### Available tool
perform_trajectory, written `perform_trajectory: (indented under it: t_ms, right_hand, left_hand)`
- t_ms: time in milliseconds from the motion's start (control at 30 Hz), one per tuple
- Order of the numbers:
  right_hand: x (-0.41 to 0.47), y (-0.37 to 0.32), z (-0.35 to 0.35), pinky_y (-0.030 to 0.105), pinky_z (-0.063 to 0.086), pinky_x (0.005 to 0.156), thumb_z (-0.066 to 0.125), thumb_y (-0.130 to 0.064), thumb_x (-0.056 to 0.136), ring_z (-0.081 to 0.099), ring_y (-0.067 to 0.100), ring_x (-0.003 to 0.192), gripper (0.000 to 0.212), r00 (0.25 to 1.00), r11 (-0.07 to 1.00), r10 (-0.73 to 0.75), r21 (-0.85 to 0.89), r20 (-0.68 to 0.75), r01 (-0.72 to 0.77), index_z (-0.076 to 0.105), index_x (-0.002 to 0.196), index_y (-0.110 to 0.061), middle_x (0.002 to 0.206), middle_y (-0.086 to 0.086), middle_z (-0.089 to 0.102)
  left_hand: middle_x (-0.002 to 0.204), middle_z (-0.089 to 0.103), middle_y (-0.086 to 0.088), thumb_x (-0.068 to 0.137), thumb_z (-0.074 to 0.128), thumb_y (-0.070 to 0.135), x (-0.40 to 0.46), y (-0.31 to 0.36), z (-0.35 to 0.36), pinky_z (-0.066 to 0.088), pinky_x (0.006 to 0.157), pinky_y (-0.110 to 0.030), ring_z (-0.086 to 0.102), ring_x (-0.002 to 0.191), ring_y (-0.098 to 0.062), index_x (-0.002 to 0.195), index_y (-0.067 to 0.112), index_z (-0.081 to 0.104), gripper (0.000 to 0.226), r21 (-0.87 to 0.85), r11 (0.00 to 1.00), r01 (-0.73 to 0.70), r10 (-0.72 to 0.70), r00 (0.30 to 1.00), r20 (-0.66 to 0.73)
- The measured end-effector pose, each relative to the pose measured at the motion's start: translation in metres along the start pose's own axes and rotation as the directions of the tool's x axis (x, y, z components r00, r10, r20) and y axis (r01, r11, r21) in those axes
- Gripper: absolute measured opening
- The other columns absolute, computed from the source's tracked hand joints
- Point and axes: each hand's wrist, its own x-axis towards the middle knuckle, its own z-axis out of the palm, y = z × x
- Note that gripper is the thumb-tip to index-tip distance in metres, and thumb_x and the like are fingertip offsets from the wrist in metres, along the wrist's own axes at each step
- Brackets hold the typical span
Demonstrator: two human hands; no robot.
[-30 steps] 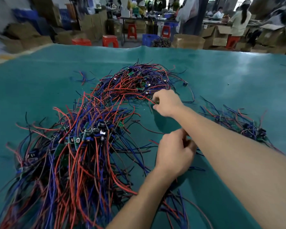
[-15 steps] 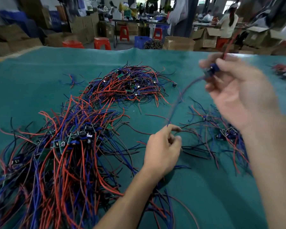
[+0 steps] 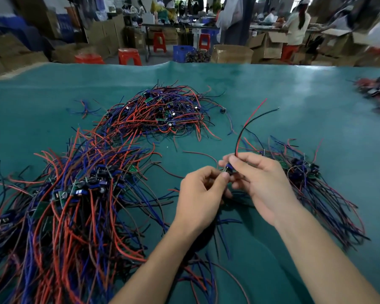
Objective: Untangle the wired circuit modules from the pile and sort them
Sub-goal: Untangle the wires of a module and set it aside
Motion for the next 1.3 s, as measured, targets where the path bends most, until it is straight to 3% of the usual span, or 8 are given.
perform_trajectory:
  t_ms: [300, 467, 633, 733, 833, 967, 1100, 1300]
  right_hand:
    - [0.015, 0.005, -0.028, 0.028, 0.055, 0.055, 0.078, -0.011, 0.087, 0.064, 0.015, 0.057, 0.019, 0.921, 0.894, -0.345, -0.362, -0.18, 0.264, 0.077, 0.07, -0.019, 0.066, 0.004, 0.072]
    - [0.024, -0.003, -0.056, 0.021, 0.053, 0.055, 0.078, -0.01, 0.087, 0.062, 0.009, 0.053, 0.031, 0.815, 0.886, -0.439, -0.329, -0.378, 0.325, 0.077, 0.063, -0.03, 0.06, -0.006, 0.069]
    - [0.025, -0.008, -0.075, 0.025, 0.053, 0.056, 0.075, -0.014, 0.088, 0.062, 0.007, 0.05, 0.021, 0.644, 0.881, -0.472, -0.308, -0.602, 0.358, 0.071, 0.07, -0.026, 0.057, -0.012, 0.068]
    - [0.024, -0.014, -0.082, 0.034, 0.053, 0.056, 0.069, -0.023, 0.09, 0.061, 0.004, 0.048, 0.016, 0.513, 0.878, -0.47, -0.317, -0.719, 0.36, 0.066, 0.075, -0.027, 0.061, -0.008, 0.068]
    - [0.02, -0.014, -0.074, 0.039, 0.048, 0.054, 0.067, -0.037, 0.083, 0.058, 0.01, 0.044, 0.019, 0.63, 0.88, -0.471, -0.38, -0.618, 0.285, 0.068, 0.071, -0.023, 0.056, -0.002, 0.067]
    - [0.008, -0.002, -0.028, 0.031, 0.046, 0.051, 0.064, -0.059, 0.075, 0.066, 0.015, 0.052, 0.033, 0.94, 0.82, -0.323, -0.528, -0.108, 0.221, 0.074, 0.081, -0.028, 0.066, -0.001, 0.073]
    - [0.002, 0.011, -0.004, 0.033, 0.052, 0.064, 0.068, -0.049, 0.081, 0.067, 0.007, 0.067, 0.02, 0.953, 0.786, -0.285, -0.546, 0.099, 0.291, 0.071, 0.083, -0.029, 0.072, -0.009, 0.074]
    - [0.009, -0.001, -0.02, 0.041, 0.053, 0.063, 0.073, -0.038, 0.082, 0.06, 0.01, 0.062, 0.017, 0.879, 0.833, -0.449, -0.43, -0.158, 0.348, 0.071, 0.075, -0.023, 0.068, -0.007, 0.07]
  left_hand:
    - [0.054, 0.064, 0.002, 0.097, 0.061, 0.013, 0.0, 0.0, -0.001, 0.036, 0.049, -0.022, 0.045, 0.046, -0.007, 0.077, 0.018, 0.066, 0.021, 0.116, 0.993, 0.006, -0.008, 1.0, 0.016]
    - [0.052, 0.062, 0.004, 0.096, 0.061, 0.012, -0.001, 0.0, 0.001, 0.039, 0.052, -0.022, 0.049, 0.047, -0.006, 0.076, 0.019, 0.065, 0.022, 0.141, 0.99, 0.005, -0.013, 0.998, 0.057]
    - [0.052, 0.062, 0.007, 0.096, 0.059, 0.013, -0.002, -0.002, 0.002, 0.042, 0.053, -0.023, 0.05, 0.048, -0.005, 0.078, 0.018, 0.065, 0.02, 0.195, 0.981, -0.022, 0.014, 0.999, 0.045]
    - [0.054, 0.06, 0.008, 0.1, 0.054, 0.015, -0.001, -0.004, 0.001, 0.045, 0.053, -0.027, 0.049, 0.049, -0.008, 0.08, 0.017, 0.057, 0.02, 0.179, 0.984, -0.012, 0.027, 0.996, -0.084]
    - [0.055, 0.06, 0.008, 0.103, 0.049, 0.02, 0.0, -0.003, 0.001, 0.048, 0.058, -0.037, 0.049, 0.051, -0.011, 0.083, 0.017, 0.052, 0.02, 0.17, 0.985, -0.008, 0.035, 0.987, -0.154]
    - [0.056, 0.061, 0.008, 0.103, 0.049, 0.019, 0.001, -0.004, 0.001, 0.051, 0.059, -0.04, 0.052, 0.052, -0.013, 0.083, 0.019, 0.052, 0.02, 0.146, 0.988, -0.042, 0.065, 0.985, -0.157]
    - [0.057, 0.063, 0.002, 0.101, 0.054, 0.018, 0.001, -0.004, 0.002, 0.053, 0.06, -0.039, 0.056, 0.054, -0.019, 0.083, 0.019, 0.056, 0.018, 0.162, 0.983, -0.082, 0.097, 0.991, -0.089]
    - [0.059, 0.065, 0.001, 0.095, 0.062, 0.018, 0.0, -0.004, 0.005, 0.046, 0.058, -0.028, 0.057, 0.053, -0.015, 0.079, 0.017, 0.062, 0.016, 0.258, 0.958, -0.127, 0.141, 0.989, -0.036]
